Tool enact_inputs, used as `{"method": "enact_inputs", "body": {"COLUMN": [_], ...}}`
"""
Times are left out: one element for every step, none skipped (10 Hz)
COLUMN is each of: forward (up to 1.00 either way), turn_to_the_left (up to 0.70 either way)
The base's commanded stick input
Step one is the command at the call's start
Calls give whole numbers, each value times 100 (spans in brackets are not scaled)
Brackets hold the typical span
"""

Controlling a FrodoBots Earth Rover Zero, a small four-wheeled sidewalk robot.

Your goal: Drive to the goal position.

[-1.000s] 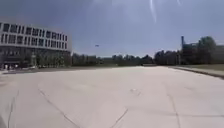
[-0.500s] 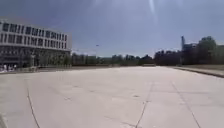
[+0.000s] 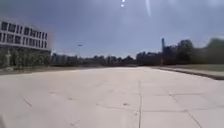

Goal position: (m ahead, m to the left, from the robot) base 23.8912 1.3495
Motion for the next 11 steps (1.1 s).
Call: {"method": "enact_inputs", "body": {"forward": [85,85,85,85,85,85,85,85,85,85,85], "turn_to_the_left": [-3,-3,-3,-3,-3,-3,-3,-3,-3,-3,-3]}}
